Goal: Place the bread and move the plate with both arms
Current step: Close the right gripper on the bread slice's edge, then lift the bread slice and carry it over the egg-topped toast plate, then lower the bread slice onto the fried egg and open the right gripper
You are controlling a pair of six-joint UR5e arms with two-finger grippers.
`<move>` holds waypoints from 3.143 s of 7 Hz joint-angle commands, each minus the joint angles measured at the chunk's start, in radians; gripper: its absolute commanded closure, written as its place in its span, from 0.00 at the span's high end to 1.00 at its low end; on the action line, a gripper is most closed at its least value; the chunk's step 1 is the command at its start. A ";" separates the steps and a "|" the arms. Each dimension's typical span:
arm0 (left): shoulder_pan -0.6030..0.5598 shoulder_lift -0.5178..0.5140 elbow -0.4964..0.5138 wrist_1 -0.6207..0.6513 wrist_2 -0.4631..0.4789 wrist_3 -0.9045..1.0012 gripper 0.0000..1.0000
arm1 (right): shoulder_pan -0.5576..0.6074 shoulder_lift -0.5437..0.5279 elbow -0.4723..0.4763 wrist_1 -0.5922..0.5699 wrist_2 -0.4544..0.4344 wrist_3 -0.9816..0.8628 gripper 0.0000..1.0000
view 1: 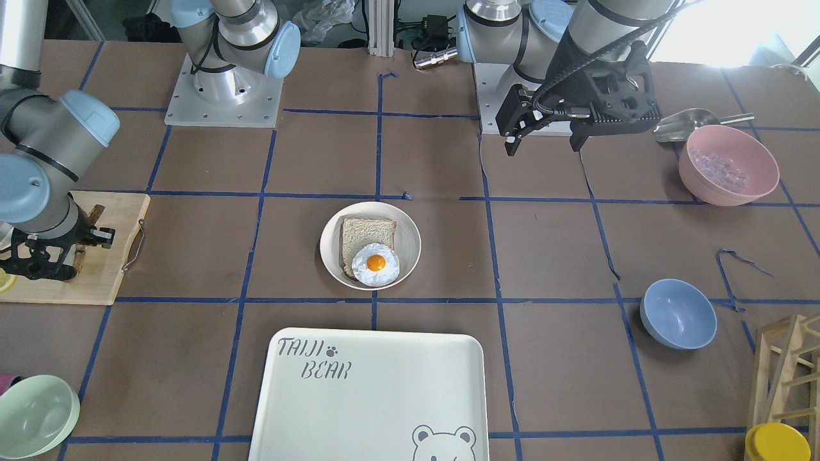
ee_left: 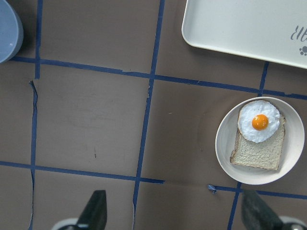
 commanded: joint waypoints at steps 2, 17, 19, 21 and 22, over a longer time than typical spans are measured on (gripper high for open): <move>0.000 -0.002 0.000 0.002 0.000 0.002 1.00 | 0.140 -0.079 -0.177 0.304 -0.001 0.184 0.00; 0.000 0.000 0.000 0.002 0.000 0.002 1.00 | 0.831 0.144 -0.417 0.524 0.284 1.079 0.00; 0.000 0.000 0.000 0.002 0.000 0.002 1.00 | 0.831 0.145 -0.414 0.507 0.288 1.086 0.00; 0.000 0.000 0.000 0.002 0.000 0.002 1.00 | 0.831 0.145 -0.385 0.469 0.292 1.090 0.00; 0.000 0.000 0.000 0.002 0.000 0.002 1.00 | 0.831 0.145 -0.371 0.461 0.289 1.086 0.00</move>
